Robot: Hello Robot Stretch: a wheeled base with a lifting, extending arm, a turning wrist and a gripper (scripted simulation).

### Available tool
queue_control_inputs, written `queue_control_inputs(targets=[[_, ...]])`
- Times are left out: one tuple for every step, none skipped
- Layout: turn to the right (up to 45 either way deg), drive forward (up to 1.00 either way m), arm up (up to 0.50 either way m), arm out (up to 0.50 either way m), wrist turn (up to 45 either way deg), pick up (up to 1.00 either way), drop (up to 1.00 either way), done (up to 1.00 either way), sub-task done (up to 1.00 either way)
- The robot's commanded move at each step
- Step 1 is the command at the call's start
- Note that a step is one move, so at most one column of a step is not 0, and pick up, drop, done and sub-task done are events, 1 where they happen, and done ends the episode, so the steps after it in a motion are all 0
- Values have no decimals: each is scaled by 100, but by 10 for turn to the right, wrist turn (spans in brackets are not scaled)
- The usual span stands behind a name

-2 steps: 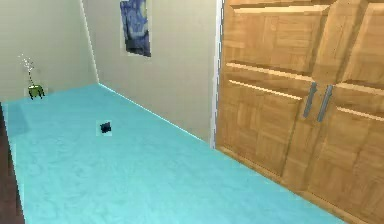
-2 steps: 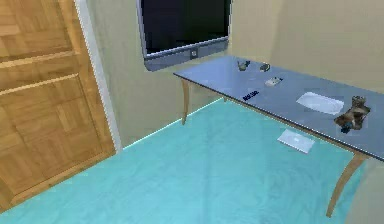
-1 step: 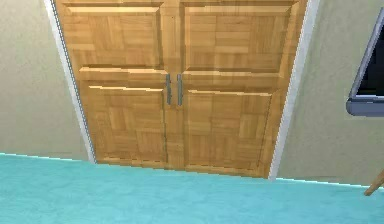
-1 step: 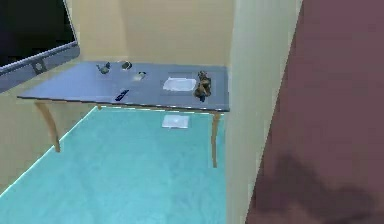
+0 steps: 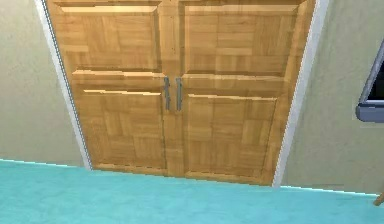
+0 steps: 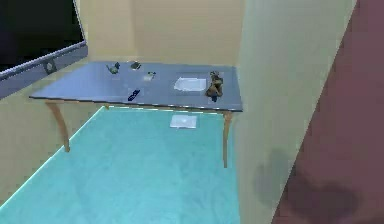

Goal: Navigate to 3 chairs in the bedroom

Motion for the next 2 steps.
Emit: queue_control_inputs(targets=[[-450,0,0,0,0,0,0,0,0],[-390,0,0,0,0,0,0,0,0]])
